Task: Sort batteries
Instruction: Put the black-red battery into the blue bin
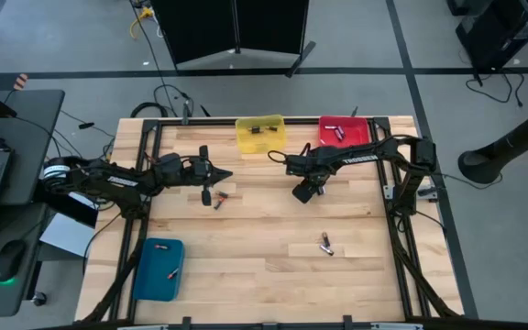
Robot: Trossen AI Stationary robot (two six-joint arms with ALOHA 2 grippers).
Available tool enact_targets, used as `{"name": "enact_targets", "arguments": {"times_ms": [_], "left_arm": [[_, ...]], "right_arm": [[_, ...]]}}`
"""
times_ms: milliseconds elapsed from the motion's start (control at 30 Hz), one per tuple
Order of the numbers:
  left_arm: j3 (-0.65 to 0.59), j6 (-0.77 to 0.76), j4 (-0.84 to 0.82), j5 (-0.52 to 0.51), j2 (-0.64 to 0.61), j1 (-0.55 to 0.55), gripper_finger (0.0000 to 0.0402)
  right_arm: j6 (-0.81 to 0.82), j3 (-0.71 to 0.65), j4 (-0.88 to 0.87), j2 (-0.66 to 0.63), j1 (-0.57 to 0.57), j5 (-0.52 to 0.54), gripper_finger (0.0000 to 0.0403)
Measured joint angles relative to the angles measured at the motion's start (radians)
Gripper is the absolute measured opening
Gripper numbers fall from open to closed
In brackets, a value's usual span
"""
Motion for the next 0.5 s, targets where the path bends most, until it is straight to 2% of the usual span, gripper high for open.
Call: {"name": "enact_targets", "arguments": {"times_ms": [300,500], "left_arm": [[0.000,0.001,0.000,0.000,0.000,0.000,0.0012],[0.000,0.001,0.000,0.000,0.000,0.000,0.0012]], "right_arm": [[0.026,-0.069,0.080,-0.002,0.000,-0.015,0.0139],[0.009,-0.073,0.096,-0.002,0.020,-0.016,0.0105]]}}
